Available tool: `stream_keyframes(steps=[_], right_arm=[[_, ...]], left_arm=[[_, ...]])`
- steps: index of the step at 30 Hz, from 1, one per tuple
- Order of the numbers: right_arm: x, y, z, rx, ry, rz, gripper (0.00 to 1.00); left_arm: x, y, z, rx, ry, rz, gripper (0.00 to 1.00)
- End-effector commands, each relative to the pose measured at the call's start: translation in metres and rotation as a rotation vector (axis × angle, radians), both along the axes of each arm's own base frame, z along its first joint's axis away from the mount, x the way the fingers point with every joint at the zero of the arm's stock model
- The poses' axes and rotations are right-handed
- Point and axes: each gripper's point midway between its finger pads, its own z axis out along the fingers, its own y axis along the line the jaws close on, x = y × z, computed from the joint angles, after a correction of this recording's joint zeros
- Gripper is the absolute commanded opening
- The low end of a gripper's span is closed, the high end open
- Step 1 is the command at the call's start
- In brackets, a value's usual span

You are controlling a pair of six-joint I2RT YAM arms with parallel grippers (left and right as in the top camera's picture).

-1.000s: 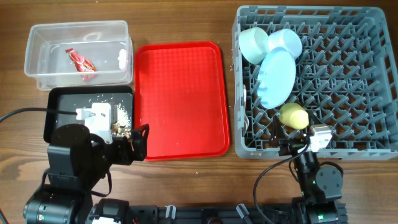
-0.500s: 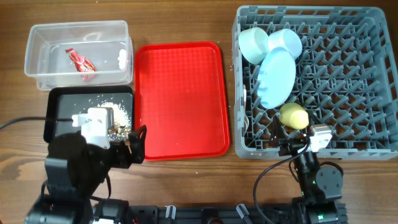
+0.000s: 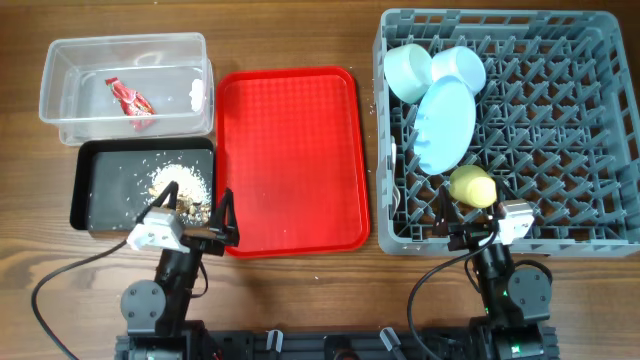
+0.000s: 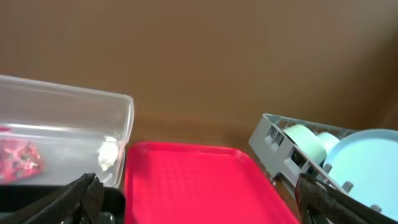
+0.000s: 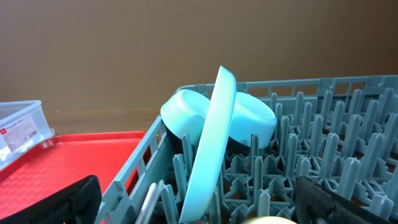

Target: Sort waste into correct bins and load items into the dishwasher rack

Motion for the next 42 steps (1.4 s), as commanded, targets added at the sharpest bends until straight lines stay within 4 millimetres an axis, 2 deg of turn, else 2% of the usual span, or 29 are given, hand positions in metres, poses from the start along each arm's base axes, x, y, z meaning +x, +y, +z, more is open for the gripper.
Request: stream_keyframes(steps=[1,4,42], right_arm=[[-0.001,0.001,0.003,-0.012,-0.014,0.008,1.0],[-0.001,0.001,0.003,-0.012,-0.014,0.008,1.0],[-0.001,0.001,0.003,-0.012,-0.014,0.008,1.0]], left_arm=[[0.002,-0.003,-0.02,0.116,0.012,-0.015,1.0],[0.001,-0.003,-0.04,0.11,0.098,-0.019,1.0],[0.001,-0.003,-0.04,0.11,0.096,-0.019,1.0]])
